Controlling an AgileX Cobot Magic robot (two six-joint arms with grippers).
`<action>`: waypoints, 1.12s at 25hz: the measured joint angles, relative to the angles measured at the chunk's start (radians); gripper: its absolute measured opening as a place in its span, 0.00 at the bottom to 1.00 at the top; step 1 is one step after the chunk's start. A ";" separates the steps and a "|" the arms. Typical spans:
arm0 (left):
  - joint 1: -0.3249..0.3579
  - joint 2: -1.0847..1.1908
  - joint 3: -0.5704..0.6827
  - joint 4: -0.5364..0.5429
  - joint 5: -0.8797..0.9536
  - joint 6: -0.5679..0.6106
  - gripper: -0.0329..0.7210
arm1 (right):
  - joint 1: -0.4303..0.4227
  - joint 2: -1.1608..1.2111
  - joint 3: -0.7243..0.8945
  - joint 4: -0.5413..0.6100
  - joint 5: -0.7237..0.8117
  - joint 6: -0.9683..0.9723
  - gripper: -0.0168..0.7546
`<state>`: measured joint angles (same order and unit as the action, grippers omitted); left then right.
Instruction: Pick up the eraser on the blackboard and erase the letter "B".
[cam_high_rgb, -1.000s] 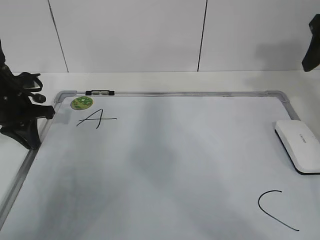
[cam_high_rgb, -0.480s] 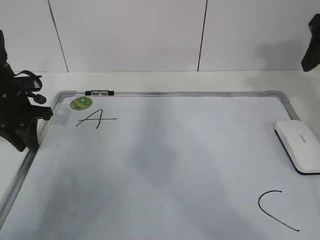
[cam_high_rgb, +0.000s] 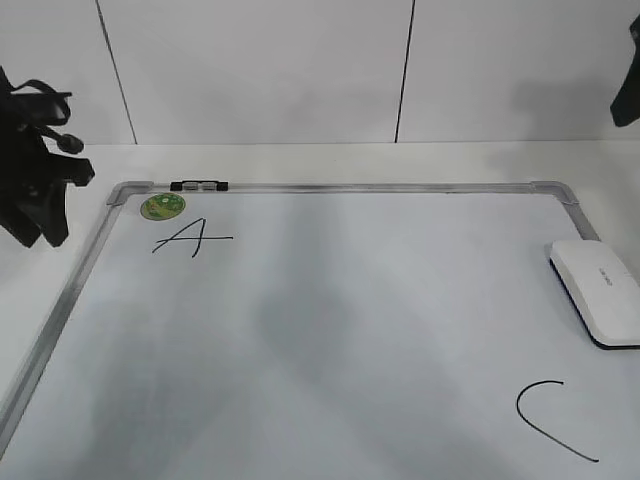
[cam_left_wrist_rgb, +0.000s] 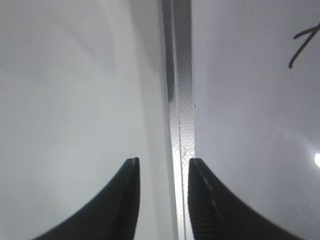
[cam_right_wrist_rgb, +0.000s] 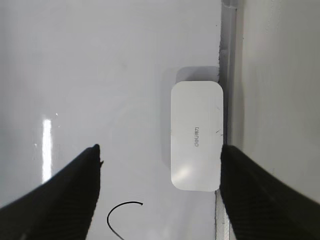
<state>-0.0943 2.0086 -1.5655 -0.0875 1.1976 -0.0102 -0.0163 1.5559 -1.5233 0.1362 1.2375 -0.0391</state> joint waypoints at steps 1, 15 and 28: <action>0.000 -0.014 0.000 0.006 0.004 0.000 0.37 | 0.000 -0.018 0.000 0.002 0.002 0.000 0.79; 0.000 -0.385 0.000 -0.004 0.027 0.000 0.37 | 0.000 -0.442 0.137 0.003 0.016 -0.010 0.79; 0.000 -0.834 0.285 0.001 0.046 0.010 0.37 | 0.000 -0.996 0.520 -0.089 0.021 -0.057 0.79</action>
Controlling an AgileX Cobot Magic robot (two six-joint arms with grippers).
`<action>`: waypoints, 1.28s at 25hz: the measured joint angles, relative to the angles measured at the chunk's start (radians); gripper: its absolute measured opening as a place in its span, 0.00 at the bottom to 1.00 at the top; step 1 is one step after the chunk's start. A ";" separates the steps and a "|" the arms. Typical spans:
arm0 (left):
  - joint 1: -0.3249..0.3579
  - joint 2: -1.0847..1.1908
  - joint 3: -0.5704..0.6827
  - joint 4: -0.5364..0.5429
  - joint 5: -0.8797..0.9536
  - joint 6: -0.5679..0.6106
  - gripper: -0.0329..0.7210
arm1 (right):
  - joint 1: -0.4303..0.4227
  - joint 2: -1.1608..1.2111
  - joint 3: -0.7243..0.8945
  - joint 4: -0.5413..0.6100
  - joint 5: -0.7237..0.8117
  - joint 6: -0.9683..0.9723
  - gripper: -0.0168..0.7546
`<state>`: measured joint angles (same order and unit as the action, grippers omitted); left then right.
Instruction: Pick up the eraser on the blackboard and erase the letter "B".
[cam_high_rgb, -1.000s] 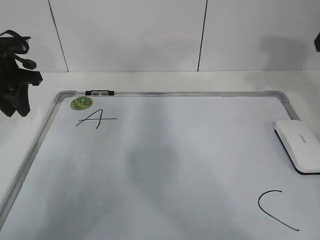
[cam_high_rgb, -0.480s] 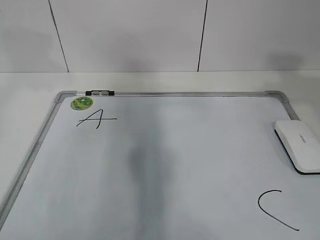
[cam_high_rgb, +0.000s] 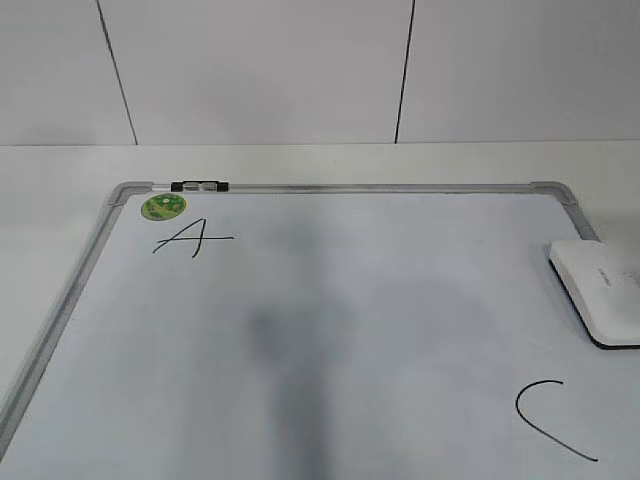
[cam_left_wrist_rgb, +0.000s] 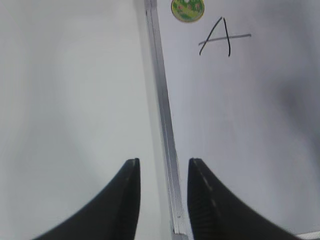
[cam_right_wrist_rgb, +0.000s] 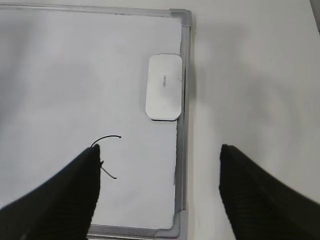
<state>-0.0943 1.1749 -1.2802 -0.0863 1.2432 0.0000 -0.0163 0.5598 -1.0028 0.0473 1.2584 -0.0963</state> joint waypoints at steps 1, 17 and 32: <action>0.000 -0.040 0.045 0.000 0.002 0.000 0.37 | 0.000 -0.041 0.033 0.000 -0.009 0.000 0.79; 0.000 -0.796 0.585 0.049 -0.126 0.111 0.37 | 0.000 -0.487 0.355 -0.004 0.015 -0.013 0.79; 0.000 -1.164 0.757 0.055 -0.139 0.125 0.37 | 0.000 -0.538 0.491 -0.023 -0.091 -0.031 0.79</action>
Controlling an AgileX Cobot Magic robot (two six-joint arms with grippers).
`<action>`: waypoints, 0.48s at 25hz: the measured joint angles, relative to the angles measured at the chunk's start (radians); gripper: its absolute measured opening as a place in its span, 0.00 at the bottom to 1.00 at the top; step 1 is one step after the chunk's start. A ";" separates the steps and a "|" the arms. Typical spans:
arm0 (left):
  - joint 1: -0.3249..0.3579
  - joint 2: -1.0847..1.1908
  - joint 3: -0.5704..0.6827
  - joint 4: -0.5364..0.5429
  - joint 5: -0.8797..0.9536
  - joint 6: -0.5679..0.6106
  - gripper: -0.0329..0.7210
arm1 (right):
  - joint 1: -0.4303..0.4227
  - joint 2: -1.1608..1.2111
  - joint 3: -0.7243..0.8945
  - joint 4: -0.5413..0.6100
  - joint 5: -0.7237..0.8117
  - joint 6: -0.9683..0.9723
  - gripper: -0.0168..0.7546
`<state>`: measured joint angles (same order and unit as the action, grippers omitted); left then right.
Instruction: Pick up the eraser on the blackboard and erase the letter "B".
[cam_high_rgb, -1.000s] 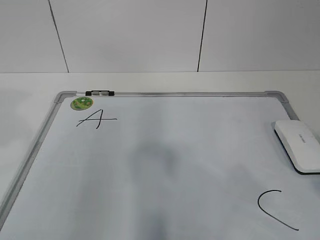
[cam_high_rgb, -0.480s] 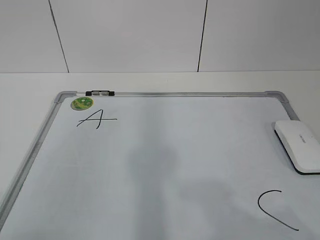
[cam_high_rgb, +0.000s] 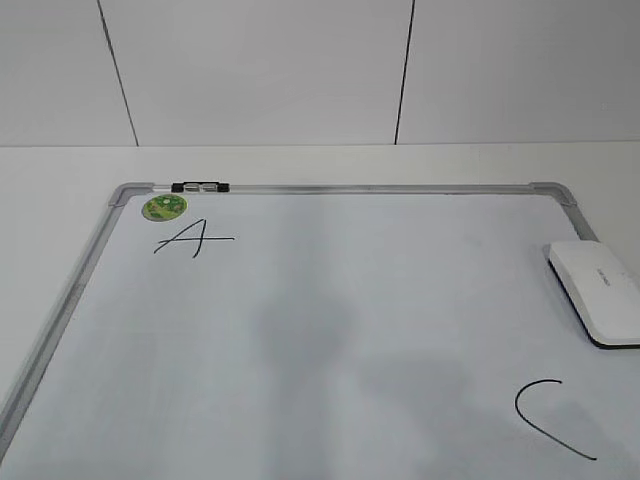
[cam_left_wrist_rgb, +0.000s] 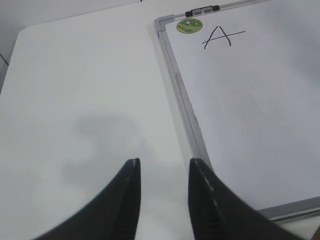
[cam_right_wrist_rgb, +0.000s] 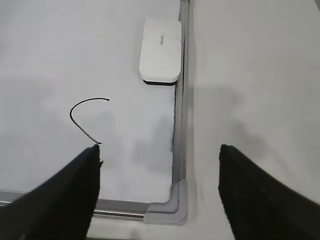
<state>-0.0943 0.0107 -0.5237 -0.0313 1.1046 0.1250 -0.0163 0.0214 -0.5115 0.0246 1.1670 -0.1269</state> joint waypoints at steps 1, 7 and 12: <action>-0.002 0.000 0.001 0.002 0.003 0.000 0.37 | 0.000 0.000 0.004 0.000 -0.004 0.004 0.79; -0.001 0.000 0.002 0.083 0.003 -0.110 0.36 | 0.000 -0.003 0.006 0.000 -0.016 0.014 0.79; -0.002 0.000 0.002 0.085 0.003 -0.151 0.36 | 0.000 -0.003 0.006 0.000 -0.019 0.018 0.79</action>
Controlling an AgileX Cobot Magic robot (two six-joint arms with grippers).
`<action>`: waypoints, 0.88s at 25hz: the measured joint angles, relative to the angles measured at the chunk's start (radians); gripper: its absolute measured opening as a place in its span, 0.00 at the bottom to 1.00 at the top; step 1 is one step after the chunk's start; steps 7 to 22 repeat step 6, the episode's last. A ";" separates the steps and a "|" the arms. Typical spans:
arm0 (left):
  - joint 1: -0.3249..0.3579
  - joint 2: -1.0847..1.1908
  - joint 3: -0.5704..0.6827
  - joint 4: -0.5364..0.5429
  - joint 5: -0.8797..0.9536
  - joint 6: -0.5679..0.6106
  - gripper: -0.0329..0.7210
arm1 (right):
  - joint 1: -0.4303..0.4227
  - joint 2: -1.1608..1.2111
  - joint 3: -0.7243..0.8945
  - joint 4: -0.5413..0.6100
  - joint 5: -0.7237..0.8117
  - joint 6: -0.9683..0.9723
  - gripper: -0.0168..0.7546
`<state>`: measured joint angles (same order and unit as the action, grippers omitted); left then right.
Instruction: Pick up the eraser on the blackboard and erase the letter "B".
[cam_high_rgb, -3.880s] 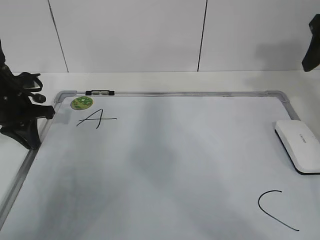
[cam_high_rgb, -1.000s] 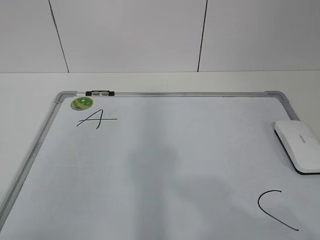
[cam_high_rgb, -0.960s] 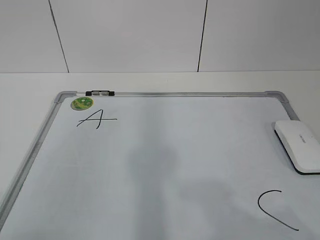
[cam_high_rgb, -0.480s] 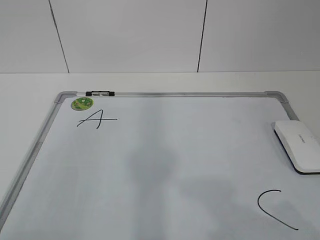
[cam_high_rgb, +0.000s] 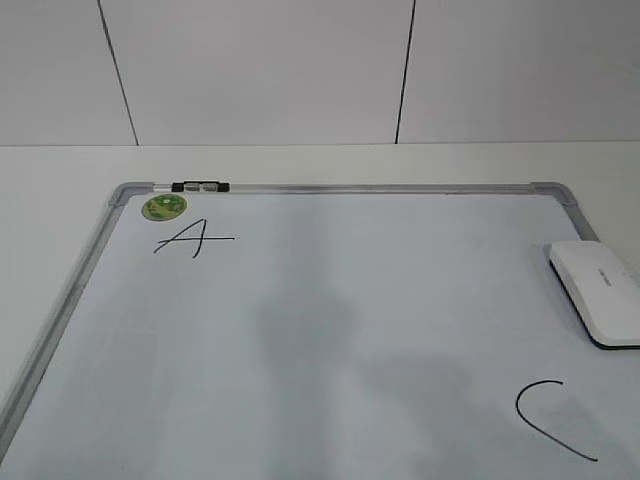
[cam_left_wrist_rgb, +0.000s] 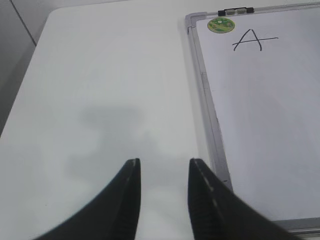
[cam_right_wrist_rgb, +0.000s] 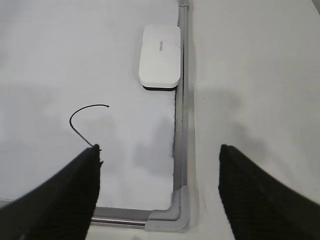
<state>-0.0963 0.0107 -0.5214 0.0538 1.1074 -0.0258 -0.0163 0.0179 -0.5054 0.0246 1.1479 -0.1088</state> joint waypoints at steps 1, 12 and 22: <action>0.000 0.000 0.000 -0.006 0.000 -0.002 0.36 | 0.000 0.000 0.000 0.000 0.000 0.000 0.79; -0.002 0.000 0.000 -0.010 0.000 -0.004 0.36 | 0.000 0.000 0.000 0.000 -0.002 0.000 0.79; -0.002 0.000 0.000 -0.010 0.000 -0.004 0.36 | 0.000 0.000 0.000 0.000 -0.002 0.000 0.79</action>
